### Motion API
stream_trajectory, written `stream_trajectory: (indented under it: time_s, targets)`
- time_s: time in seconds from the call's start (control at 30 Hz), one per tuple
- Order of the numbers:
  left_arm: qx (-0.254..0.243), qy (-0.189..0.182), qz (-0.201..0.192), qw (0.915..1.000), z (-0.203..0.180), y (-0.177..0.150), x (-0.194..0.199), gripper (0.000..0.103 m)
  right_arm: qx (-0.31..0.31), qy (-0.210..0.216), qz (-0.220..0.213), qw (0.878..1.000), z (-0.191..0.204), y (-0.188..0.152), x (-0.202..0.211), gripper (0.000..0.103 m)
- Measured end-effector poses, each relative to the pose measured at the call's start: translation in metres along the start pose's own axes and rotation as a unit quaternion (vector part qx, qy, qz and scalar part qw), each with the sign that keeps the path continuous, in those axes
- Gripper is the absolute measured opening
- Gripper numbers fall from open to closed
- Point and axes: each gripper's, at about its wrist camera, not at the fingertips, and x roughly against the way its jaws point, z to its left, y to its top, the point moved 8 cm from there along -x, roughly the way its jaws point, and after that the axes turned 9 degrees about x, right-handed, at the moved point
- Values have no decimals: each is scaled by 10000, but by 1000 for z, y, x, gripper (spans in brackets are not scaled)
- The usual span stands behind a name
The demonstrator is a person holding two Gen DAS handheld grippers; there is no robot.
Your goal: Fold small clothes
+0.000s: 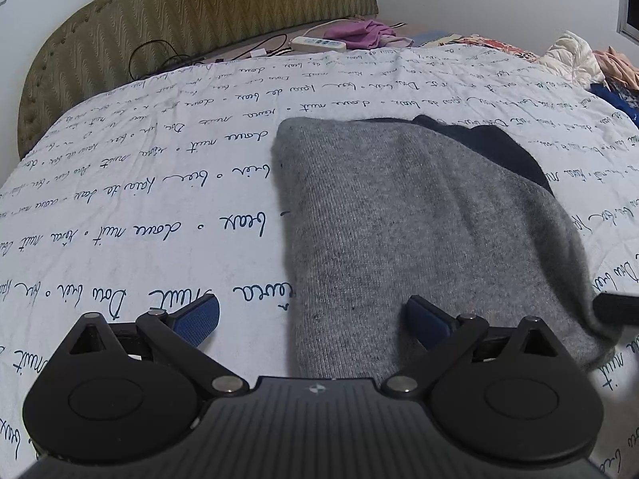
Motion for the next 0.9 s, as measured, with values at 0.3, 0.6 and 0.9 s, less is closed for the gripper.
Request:
stream_trajectory:
  time_s: [0.3,0.6,0.9]
  targets:
    - [91,15,17,10000,4,-4,3,102,314,-142,-447,9984,14,9,14,67]
    - [95,59,-17,9999,9,-4,6,102,152,-102,-2,9998,6,-13,-8,15]
    - [130,66,-5,9999,10,-4,5,102,190,-49,164,9997,6,-18,-7,17]
